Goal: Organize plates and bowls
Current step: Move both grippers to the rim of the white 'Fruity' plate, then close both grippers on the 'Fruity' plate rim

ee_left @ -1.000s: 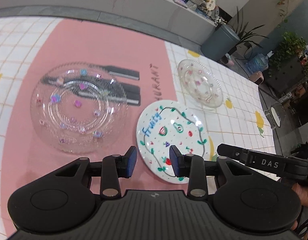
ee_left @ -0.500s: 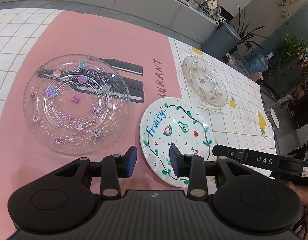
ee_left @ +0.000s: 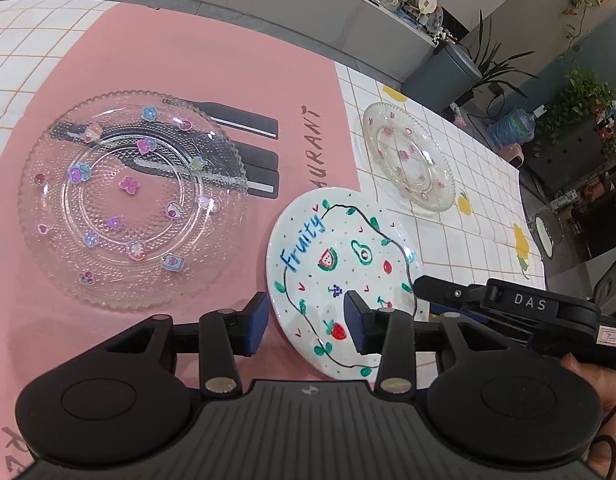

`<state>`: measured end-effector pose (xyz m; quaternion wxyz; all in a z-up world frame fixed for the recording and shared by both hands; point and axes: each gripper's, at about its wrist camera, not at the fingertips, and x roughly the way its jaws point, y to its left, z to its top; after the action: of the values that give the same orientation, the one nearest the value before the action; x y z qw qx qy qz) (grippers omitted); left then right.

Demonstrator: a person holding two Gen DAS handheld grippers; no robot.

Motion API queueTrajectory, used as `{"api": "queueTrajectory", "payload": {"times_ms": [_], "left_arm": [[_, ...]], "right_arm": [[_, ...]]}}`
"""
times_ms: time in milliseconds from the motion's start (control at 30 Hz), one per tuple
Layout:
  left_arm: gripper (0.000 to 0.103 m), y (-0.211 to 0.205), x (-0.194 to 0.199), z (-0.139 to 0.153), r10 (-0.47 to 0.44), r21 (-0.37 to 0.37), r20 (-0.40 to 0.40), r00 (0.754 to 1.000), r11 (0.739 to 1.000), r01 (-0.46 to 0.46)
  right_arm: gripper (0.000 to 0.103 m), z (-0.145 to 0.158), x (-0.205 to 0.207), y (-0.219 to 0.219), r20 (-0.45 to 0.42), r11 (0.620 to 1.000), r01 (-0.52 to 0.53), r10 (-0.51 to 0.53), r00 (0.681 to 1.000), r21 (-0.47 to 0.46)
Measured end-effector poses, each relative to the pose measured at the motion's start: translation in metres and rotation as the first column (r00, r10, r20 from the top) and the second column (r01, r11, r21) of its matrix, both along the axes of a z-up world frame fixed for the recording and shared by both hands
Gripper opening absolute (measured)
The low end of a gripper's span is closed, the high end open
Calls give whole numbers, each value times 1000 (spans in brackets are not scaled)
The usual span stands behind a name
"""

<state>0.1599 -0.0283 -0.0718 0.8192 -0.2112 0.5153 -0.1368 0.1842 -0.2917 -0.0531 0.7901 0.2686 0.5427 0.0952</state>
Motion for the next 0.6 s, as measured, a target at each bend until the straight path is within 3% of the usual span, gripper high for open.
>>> {"api": "queueTrajectory", "payload": {"times_ms": [333,467,600], "left_arm": [[48,2,6,-10,29,-40,-24,999,999,-30],[48,5,8,-12,50,-62,-25,998,997,-52],[48,3,9,-12,47,-55,-23,999,997,-48]], "right_arm": [[36,-5,6,-1,24,998,0,-1,1000,60],[24,-9,7,-5,20,997,7,-8,1000,72],[23,-12,7,-10,9,995,11,-12,1000,103]]}}
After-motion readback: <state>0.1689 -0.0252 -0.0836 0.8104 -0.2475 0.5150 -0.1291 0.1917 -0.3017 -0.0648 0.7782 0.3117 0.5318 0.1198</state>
